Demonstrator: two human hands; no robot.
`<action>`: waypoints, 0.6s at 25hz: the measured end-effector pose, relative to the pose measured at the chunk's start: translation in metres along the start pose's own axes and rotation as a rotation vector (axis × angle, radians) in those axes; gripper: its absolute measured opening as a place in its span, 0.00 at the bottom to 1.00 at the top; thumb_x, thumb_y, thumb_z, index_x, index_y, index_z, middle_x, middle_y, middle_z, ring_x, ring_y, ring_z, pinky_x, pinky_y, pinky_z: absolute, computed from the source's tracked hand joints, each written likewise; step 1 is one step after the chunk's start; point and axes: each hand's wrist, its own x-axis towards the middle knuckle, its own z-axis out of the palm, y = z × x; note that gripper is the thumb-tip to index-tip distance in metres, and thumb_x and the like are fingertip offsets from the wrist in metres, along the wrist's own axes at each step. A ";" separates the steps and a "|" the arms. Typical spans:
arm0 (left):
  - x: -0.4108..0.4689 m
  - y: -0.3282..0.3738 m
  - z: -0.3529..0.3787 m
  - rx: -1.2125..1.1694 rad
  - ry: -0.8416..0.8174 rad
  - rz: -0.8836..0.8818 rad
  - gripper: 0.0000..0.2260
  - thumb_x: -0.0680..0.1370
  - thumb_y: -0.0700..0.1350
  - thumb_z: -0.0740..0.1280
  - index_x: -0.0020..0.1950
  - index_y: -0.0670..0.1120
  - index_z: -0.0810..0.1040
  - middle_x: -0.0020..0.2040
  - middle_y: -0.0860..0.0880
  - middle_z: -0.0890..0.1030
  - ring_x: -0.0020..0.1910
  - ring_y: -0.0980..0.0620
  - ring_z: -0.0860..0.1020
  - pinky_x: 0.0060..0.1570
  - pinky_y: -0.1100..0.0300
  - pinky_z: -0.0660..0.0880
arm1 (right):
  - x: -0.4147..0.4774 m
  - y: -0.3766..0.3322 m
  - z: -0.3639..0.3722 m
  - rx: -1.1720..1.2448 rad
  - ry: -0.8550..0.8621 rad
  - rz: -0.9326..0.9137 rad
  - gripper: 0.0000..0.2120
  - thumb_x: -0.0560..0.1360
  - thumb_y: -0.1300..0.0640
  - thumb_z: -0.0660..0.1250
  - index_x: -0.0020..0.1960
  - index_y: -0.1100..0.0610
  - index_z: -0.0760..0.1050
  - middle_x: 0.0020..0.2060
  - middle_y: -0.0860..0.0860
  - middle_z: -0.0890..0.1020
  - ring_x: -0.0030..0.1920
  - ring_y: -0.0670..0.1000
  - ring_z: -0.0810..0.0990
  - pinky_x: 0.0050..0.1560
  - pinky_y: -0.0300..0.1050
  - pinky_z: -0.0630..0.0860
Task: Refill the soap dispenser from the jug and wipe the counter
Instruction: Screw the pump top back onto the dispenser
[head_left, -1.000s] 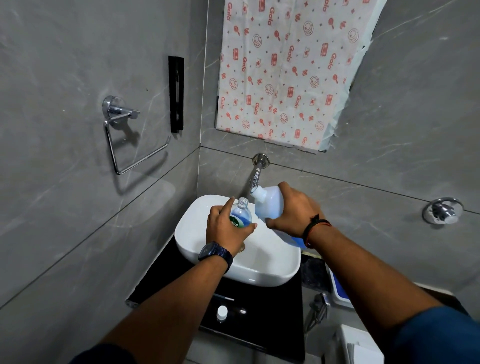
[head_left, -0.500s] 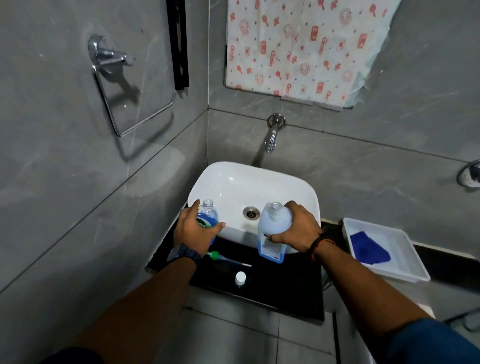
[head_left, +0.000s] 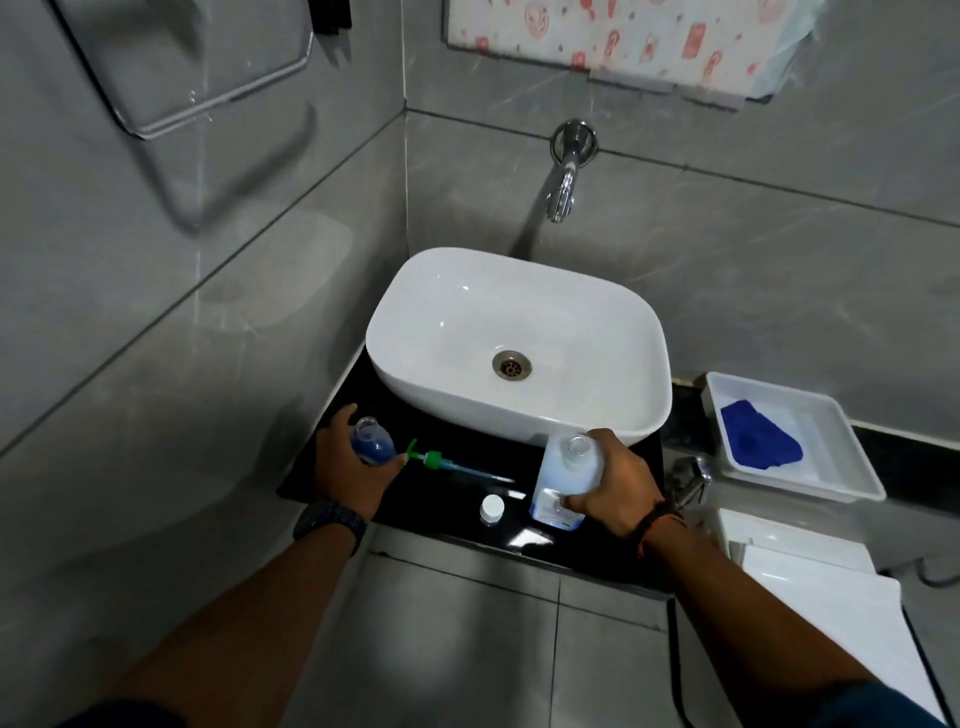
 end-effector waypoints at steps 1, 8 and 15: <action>0.001 -0.006 0.004 0.000 0.001 0.003 0.40 0.57 0.40 0.81 0.65 0.45 0.68 0.62 0.40 0.72 0.58 0.44 0.72 0.54 0.56 0.70 | 0.001 0.005 0.002 0.022 0.003 0.004 0.29 0.57 0.60 0.77 0.52 0.46 0.67 0.46 0.48 0.77 0.45 0.51 0.75 0.39 0.38 0.70; 0.005 -0.021 0.013 0.016 0.004 0.041 0.38 0.57 0.41 0.82 0.63 0.46 0.70 0.62 0.41 0.72 0.55 0.51 0.70 0.54 0.58 0.69 | 0.012 0.030 0.004 0.064 -0.031 0.047 0.38 0.56 0.62 0.80 0.61 0.53 0.65 0.50 0.52 0.78 0.51 0.55 0.78 0.42 0.34 0.73; 0.007 -0.027 0.011 0.036 -0.023 0.003 0.42 0.55 0.46 0.82 0.65 0.47 0.68 0.64 0.42 0.71 0.61 0.43 0.71 0.56 0.55 0.69 | -0.003 0.040 0.013 -0.632 -0.655 0.389 0.38 0.61 0.41 0.77 0.63 0.59 0.72 0.53 0.56 0.81 0.46 0.53 0.81 0.42 0.39 0.79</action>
